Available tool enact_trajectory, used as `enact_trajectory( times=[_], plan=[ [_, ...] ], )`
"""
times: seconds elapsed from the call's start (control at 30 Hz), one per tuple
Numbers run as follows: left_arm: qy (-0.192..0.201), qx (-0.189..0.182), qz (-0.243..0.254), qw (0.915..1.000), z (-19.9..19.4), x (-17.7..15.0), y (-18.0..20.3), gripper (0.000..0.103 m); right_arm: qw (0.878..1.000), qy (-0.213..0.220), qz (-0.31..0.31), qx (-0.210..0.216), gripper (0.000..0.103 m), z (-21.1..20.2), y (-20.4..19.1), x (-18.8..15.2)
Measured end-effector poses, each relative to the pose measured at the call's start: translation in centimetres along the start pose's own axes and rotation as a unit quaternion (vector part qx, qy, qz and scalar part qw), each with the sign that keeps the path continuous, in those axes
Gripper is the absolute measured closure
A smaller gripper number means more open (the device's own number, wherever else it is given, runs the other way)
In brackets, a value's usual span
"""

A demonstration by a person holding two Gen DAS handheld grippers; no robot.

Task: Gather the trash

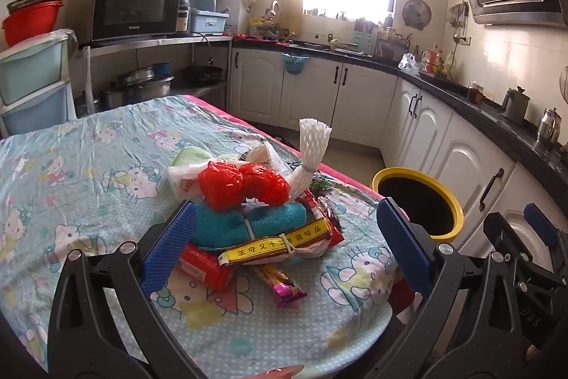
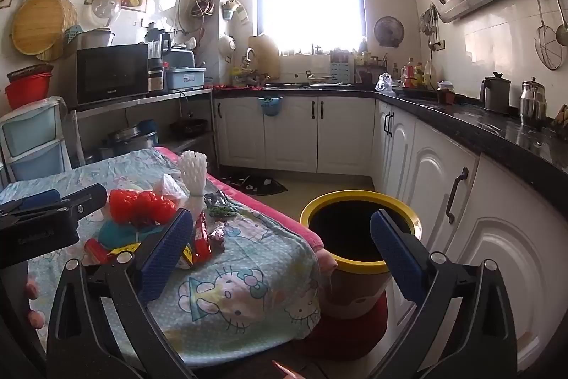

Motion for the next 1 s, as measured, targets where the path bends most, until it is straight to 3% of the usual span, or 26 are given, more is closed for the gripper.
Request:
enact_trajectory(
  times=[1.0],
  plan=[
    [0.007, 0.001, 0.004, 1.0000, -0.4, 0.9, 0.3, 0.010, 1.000, 0.004, 0.001, 0.003, 0.006, -0.1, 0.1, 0.5]
  ],
)
Point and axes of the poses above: each gripper's, at about its wrist camera, not at the fingertips, and z roughly the way its jaws point, y to its right, x to its top, the point moved 10 cm from there along z, roughly the way its jaws point, and after that the axes turned 14 degrees about -x, right-handed, at the moved point
